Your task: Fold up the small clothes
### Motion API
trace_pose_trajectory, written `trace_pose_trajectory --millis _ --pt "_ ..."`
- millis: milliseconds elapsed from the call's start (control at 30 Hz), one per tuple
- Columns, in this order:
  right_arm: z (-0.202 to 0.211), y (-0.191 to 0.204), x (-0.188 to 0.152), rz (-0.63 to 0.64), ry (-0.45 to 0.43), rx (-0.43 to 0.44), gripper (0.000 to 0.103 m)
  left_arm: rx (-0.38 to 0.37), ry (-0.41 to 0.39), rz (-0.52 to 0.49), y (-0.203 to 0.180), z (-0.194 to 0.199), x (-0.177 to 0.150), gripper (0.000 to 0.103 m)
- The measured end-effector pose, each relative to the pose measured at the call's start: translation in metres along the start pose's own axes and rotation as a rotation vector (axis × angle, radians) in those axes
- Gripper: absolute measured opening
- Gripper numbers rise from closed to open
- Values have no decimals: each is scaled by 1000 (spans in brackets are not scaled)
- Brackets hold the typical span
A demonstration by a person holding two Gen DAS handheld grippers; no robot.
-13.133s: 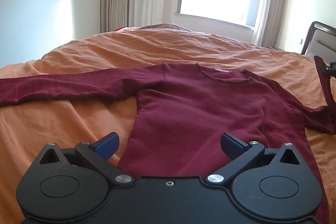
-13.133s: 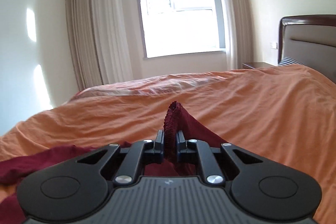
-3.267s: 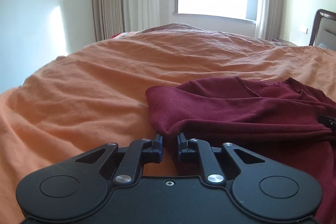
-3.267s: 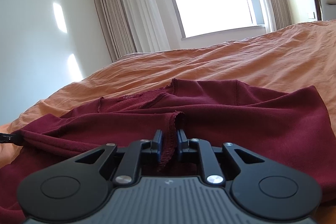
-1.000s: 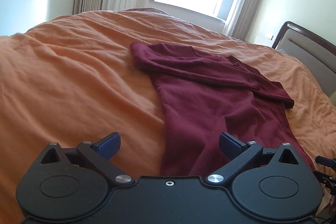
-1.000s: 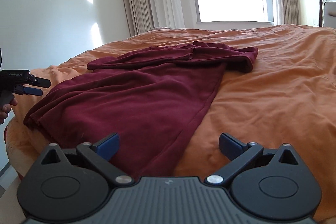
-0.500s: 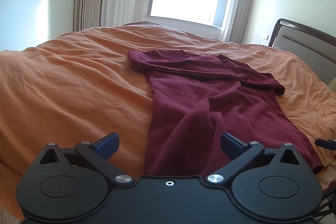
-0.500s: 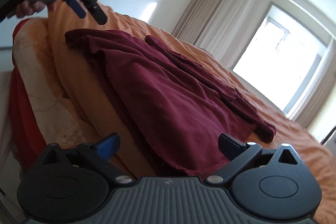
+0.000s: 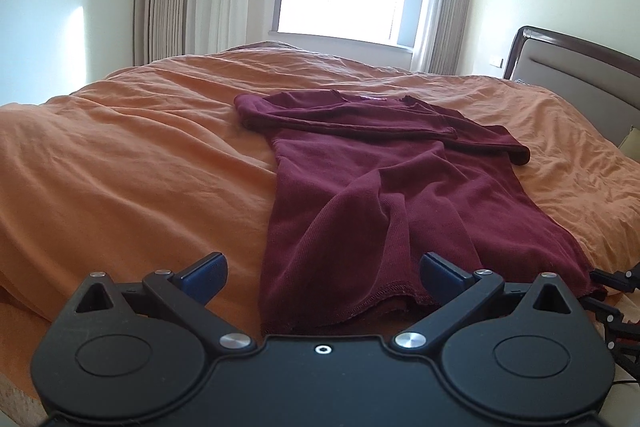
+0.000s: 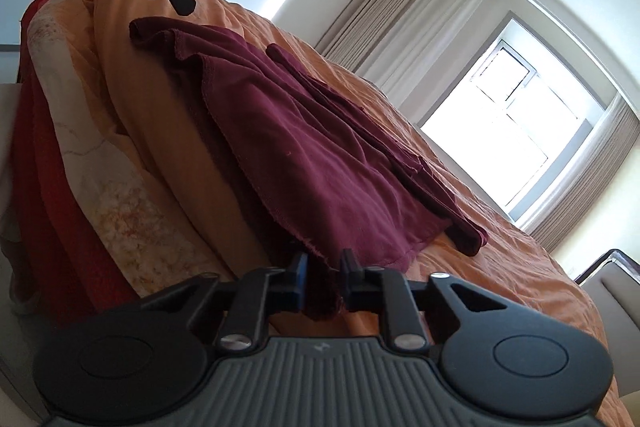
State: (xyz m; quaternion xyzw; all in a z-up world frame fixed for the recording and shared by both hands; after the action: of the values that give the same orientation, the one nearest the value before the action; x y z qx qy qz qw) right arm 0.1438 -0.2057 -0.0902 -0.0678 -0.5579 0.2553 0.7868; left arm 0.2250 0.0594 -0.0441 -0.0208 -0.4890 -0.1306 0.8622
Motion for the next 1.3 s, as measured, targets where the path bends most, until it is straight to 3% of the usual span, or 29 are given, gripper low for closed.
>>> trace_pose_trajectory --millis 133,267,567,700,833,967,1100,1133,1167,1300 --pt "19 -13 0 -17 -34 -18 3 -6 -3 -12 -6 1 2 102" --pt "33 -28 -13 -13 -9 -44 3 -9 -9 -41 -11 4 4 102" --pt "26 -24 -39 36 38 -33 2 -18 24 -68 -12 0 -5 102" --pt "29 -22 -35 42 22 -20 3 -19 32 -76 -12 2 -10 102" --pt "31 -16 -25 16 4 25 10 -27 36 -78 -14 -1 -13 102" --pt "27 -3 -11 56 -40 45 27 -36 27 -86 -18 -2 -12 102" --pt "11 7 -1 111 -59 39 28 -45 26 -81 -20 -3 -11 102" --pt "11 10 2 111 -69 41 26 -45 26 -80 -20 -3 -11 102" --pt "11 10 4 106 -77 38 4 -46 25 -77 -20 -3 -11 102" --pt "23 2 2 112 -91 18 2 -47 29 -69 -19 -2 -12 102"
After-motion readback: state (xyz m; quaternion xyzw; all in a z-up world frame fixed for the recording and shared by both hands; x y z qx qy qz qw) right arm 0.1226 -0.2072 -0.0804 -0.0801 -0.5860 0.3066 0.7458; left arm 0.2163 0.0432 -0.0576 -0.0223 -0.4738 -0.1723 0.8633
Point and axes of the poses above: each gripper's, at about its wrist camera, not at the fingertips, and z roughly against the way its jaws point, y to its left, x to its top, the point moved 9 cm from there along -z, roughly the way its jaws point, and after that the axes turned 13 degrees about -z, right-handed, at the moved point
